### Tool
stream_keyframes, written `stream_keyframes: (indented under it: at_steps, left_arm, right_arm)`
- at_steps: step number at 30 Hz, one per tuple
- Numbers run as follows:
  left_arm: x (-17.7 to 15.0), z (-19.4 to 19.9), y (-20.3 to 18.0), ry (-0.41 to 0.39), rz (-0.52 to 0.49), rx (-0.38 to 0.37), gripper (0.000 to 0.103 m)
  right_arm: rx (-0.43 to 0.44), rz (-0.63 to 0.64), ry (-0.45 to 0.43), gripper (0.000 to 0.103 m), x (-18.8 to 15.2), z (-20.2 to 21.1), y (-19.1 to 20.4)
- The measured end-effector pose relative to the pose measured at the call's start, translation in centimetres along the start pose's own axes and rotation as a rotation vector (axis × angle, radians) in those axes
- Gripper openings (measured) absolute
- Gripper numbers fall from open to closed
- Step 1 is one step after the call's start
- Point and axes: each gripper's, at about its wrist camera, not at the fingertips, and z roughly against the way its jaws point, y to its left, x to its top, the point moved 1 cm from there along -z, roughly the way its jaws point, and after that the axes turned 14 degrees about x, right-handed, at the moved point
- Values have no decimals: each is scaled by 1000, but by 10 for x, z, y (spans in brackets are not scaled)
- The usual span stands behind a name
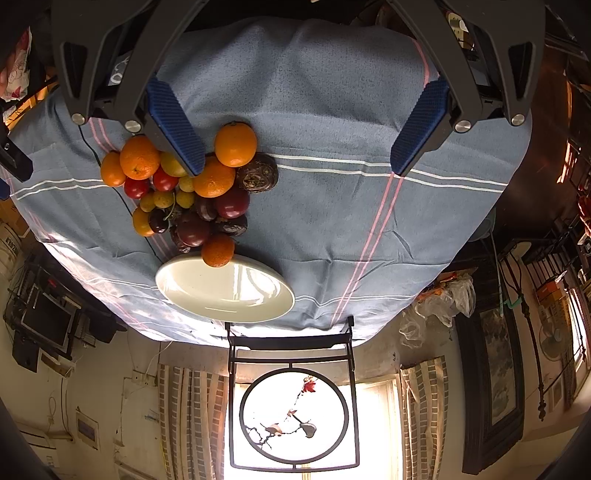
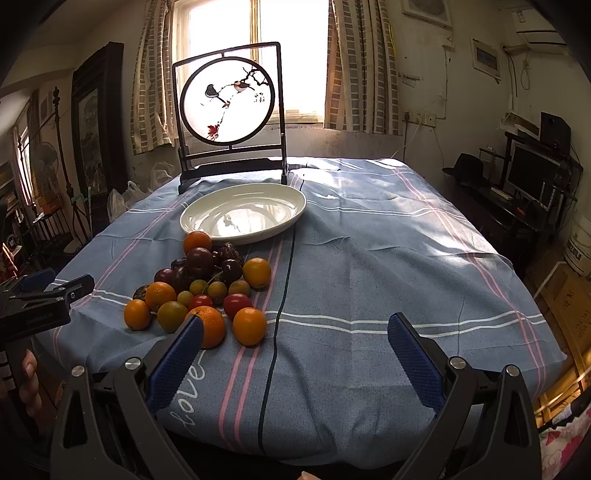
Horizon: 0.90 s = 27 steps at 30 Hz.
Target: Organize fruits
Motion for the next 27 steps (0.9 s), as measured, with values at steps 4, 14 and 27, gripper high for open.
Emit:
stream_keyframes:
  at_steps: [4,14,27]
  left_arm:
    - [-1,-1,1,1,0,0,98]
    - [-1,-1,0,2,0,0,98]
    - [-2,-1,0,1,-1,3,99]
  right_arm:
    - [0,1,0,100,0,0,0]
    - [8,20,1,100,-3,0,5]
    - [6,12,1,100,-4,0,2]
